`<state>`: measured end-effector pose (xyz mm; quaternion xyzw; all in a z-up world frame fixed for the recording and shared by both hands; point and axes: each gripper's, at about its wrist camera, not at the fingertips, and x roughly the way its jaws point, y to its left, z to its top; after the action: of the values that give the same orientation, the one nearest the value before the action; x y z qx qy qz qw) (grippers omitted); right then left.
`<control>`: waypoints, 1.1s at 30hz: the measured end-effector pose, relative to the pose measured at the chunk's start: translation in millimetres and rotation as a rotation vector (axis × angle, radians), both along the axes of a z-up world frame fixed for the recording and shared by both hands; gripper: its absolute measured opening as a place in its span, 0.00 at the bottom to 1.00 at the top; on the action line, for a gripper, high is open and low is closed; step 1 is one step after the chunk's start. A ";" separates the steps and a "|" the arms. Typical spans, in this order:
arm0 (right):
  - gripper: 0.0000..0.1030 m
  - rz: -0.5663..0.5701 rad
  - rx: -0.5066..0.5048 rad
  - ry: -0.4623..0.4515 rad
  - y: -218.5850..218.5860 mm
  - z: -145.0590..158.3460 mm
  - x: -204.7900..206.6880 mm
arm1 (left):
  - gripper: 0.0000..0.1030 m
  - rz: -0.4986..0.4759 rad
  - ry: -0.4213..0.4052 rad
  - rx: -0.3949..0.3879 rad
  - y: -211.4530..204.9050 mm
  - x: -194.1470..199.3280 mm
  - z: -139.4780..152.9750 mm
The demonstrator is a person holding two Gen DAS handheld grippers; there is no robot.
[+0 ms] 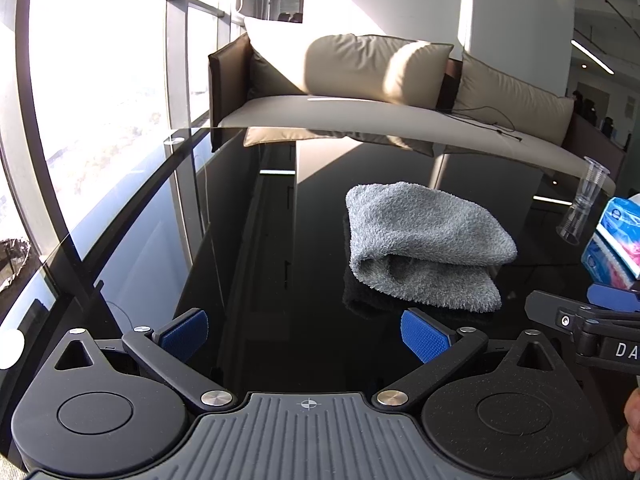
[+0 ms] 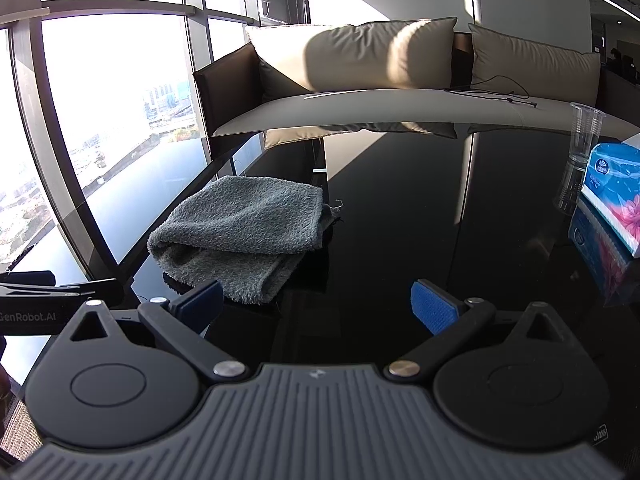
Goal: Fold towel
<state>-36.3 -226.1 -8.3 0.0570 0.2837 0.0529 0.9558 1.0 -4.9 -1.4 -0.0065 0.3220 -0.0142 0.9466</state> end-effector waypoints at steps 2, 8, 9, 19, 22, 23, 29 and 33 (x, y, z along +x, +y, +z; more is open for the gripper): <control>0.99 0.000 -0.006 -0.001 -0.1 0.2 1.7 | 0.99 -0.002 0.002 -0.001 0.2 0.9 0.1; 0.99 -0.004 -0.001 -0.007 -5.7 2.2 12.0 | 0.99 -0.034 0.002 -0.029 3.0 9.9 1.9; 0.99 0.001 0.005 -0.008 -7.5 2.7 14.9 | 0.99 -0.047 -0.001 -0.037 3.0 12.5 2.5; 0.87 0.053 0.069 -0.016 -27.7 4.2 54.6 | 0.99 -0.124 -0.010 -0.047 -3.1 43.0 3.3; 0.63 0.093 0.099 -0.002 -29.2 3.2 66.5 | 0.99 -0.145 -0.013 -0.033 -8.0 50.6 2.2; 0.61 0.103 0.107 0.002 -28.1 2.8 70.8 | 0.99 -0.150 -0.013 -0.031 -9.1 52.7 1.9; 0.35 0.155 0.137 0.008 -16.8 2.0 95.1 | 0.99 -0.165 -0.015 -0.025 -13.1 63.5 -0.6; 0.12 0.169 0.129 0.018 -9.7 0.6 106.8 | 0.99 -0.164 -0.010 -0.025 -13.0 68.1 -2.1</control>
<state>70.4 -235.8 -7.7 0.0949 0.2923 0.1511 0.9395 69.1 -17.9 -3.5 0.0080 0.3166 -0.0957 0.9437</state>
